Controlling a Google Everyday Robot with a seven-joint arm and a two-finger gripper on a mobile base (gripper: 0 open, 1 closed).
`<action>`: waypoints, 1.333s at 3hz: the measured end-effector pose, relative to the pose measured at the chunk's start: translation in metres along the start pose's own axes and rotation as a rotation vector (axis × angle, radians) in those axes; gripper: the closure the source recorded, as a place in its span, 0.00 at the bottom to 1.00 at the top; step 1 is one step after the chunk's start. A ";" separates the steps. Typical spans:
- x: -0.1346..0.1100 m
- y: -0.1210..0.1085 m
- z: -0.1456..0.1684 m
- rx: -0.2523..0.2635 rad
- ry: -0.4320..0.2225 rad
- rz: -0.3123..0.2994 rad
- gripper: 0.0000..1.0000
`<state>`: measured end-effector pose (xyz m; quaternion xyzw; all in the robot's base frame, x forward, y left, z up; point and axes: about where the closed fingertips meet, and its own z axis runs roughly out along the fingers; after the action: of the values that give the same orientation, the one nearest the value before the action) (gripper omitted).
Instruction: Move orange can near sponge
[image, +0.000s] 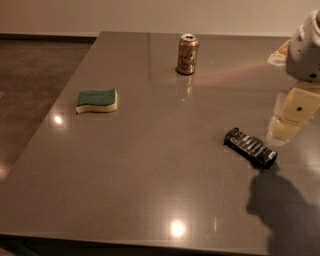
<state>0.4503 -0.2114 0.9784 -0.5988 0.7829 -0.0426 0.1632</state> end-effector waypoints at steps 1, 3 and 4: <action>-0.012 -0.019 0.008 0.030 -0.027 0.045 0.00; -0.059 -0.111 0.060 0.079 -0.191 0.213 0.00; -0.075 -0.165 0.083 0.143 -0.248 0.306 0.00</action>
Offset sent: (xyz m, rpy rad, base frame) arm 0.1399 0.0407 -0.0210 0.2532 -0.0818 -0.1575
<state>0.6457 -0.1756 0.9588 -0.4606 0.8336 0.0013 0.3049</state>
